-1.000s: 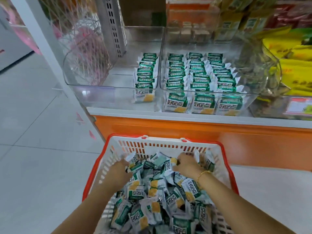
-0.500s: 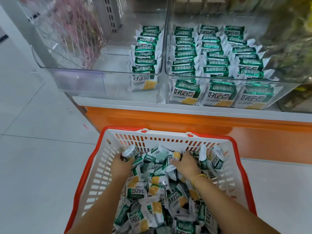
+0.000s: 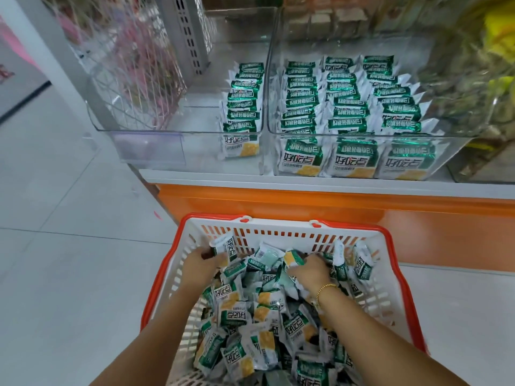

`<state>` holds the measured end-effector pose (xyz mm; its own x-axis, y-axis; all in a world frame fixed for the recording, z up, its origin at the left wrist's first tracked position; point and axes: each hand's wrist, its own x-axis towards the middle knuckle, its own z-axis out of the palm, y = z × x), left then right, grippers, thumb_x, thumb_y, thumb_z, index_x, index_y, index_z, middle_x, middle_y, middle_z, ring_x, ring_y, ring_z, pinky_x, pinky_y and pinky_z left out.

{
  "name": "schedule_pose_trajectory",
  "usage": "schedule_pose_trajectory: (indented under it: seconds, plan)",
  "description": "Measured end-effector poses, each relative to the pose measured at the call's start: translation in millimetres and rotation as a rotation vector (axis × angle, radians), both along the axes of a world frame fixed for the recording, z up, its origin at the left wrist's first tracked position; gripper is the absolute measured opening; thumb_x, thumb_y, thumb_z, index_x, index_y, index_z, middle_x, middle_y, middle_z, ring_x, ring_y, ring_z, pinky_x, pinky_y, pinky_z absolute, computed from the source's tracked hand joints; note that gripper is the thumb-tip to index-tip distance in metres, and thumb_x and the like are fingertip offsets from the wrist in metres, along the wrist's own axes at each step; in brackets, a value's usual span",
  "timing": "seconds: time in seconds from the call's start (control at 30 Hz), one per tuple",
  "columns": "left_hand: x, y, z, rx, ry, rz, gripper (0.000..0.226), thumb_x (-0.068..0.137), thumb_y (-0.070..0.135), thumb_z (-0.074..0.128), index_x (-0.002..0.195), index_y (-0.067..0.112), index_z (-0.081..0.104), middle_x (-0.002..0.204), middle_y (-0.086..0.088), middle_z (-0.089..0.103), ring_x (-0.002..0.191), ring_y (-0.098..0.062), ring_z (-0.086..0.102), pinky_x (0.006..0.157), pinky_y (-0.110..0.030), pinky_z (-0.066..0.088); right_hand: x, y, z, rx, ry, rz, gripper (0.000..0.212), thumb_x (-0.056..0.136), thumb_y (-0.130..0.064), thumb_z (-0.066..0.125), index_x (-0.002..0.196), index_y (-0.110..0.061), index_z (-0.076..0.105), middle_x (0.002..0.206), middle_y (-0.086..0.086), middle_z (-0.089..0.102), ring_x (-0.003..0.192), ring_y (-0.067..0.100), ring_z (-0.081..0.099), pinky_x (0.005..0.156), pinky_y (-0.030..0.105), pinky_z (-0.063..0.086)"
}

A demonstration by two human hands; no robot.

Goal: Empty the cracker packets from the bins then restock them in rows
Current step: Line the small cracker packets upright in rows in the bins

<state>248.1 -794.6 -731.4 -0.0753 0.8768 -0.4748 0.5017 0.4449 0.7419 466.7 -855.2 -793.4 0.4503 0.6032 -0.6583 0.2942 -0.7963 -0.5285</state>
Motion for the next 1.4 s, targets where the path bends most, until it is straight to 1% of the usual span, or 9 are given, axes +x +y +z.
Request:
schedule_pose_trajectory:
  seconds: [0.1,0.2,0.27,0.5,0.6,0.83,1.07,1.27,1.4]
  plan:
    - [-4.1,1.9,30.8,-0.129,-0.295,0.069,0.026,0.086,0.020,0.069,0.103,0.001,0.063,0.097,-0.012,0.070,0.085,-0.026,0.067,0.074,-0.031,0.054,1.2,-10.5,24.3,0.089,0.076,-0.007,0.031,0.084,-0.016,0.067,0.105,-0.012,0.045,0.084,0.003,0.054,0.076,0.016,0.056,0.056,0.024,0.041]
    - [-9.6,-2.1,65.6,-0.192,-0.494,0.054,0.023,0.089,0.016,0.064,0.106,0.002,0.061,0.103,-0.015,0.071,0.095,-0.030,0.067,0.086,-0.037,0.053,1.4,-15.8,65.8,0.237,0.140,0.073,0.050,0.089,-0.020,0.067,0.133,-0.009,0.047,0.130,0.009,0.054,0.108,0.021,0.057,0.081,0.022,0.044]
    - [-14.8,-7.0,86.0,-0.194,-0.521,0.027,0.026,0.088,0.015,0.064,0.109,-0.001,0.060,0.107,-0.018,0.070,0.100,-0.032,0.067,0.083,-0.036,0.056,4.1,-16.0,99.4,0.329,0.243,0.153,0.064,0.088,-0.025,0.069,0.143,-0.013,0.040,0.143,0.005,0.044,0.101,0.015,0.060,0.075,0.018,0.048]
    - [-20.0,-37.9,151.7,-0.089,-0.501,-0.034,0.015,0.080,-0.011,0.063,0.083,0.002,0.056,0.091,-0.020,0.058,0.073,-0.026,0.062,0.065,-0.028,0.058,0.5,-22.4,218.1,0.553,0.387,0.514,0.063,0.063,-0.047,0.077,0.115,-0.017,0.059,0.084,-0.009,0.064,0.066,0.002,0.061,0.075,0.025,0.046]
    - [-15.9,-51.7,175.0,-0.070,-0.523,-0.203,0.029,0.077,-0.003,0.071,0.104,0.006,0.064,0.094,-0.011,0.071,0.079,-0.023,0.070,0.074,-0.029,0.058,-17.0,-29.5,238.5,0.606,0.393,0.531,0.041,0.060,-0.054,0.076,0.090,-0.032,0.061,0.079,-0.001,0.064,0.072,0.007,0.060,0.076,0.028,0.042]
    - [-10.5,-51.2,203.5,-0.073,-0.542,-0.371,0.052,0.085,0.053,0.050,0.123,0.018,0.059,0.113,-0.007,0.070,0.105,-0.024,0.066,0.094,-0.039,0.051,-37.3,-29.0,247.3,0.818,0.390,0.420,0.052,0.053,-0.063,0.079,0.088,-0.027,0.068,0.079,0.018,0.062,0.067,0.019,0.055,0.064,0.034,0.040]
    - [-3.6,-31.1,216.3,0.065,-0.460,-0.513,0.049,0.077,0.050,0.072,0.122,0.034,0.059,0.117,0.013,0.067,0.114,-0.006,0.059,0.105,-0.044,0.043,-48.7,-11.8,267.2,0.816,0.099,0.370,0.066,0.066,-0.064,0.059,0.123,-0.034,0.045,0.109,-0.026,0.049,0.087,-0.009,0.055,0.073,0.007,0.045]
    - [-1.9,7.6,242.2,0.227,-0.540,-0.453,0.046,0.084,0.053,0.062,0.116,0.021,0.066,0.111,0.001,0.071,0.110,-0.018,0.064,0.101,-0.043,0.047,-38.5,40.9,317.5,0.697,0.256,0.533,0.098,0.049,-0.060,0.079,0.129,-0.011,0.053,0.113,0.001,0.069,0.104,0.015,0.066,0.097,0.039,0.051]
    - [-5.2,34.6,258.5,0.475,-0.318,-0.412,0.053,0.083,0.055,0.052,0.116,0.016,0.068,0.105,-0.001,0.072,0.101,-0.015,0.066,0.090,-0.023,0.049,-30.9,96.4,364.5,0.629,0.136,0.700,0.057,0.067,-0.040,0.081,0.113,-0.011,0.065,0.107,0.008,0.071,0.105,0.032,0.064,0.097,0.043,0.048]
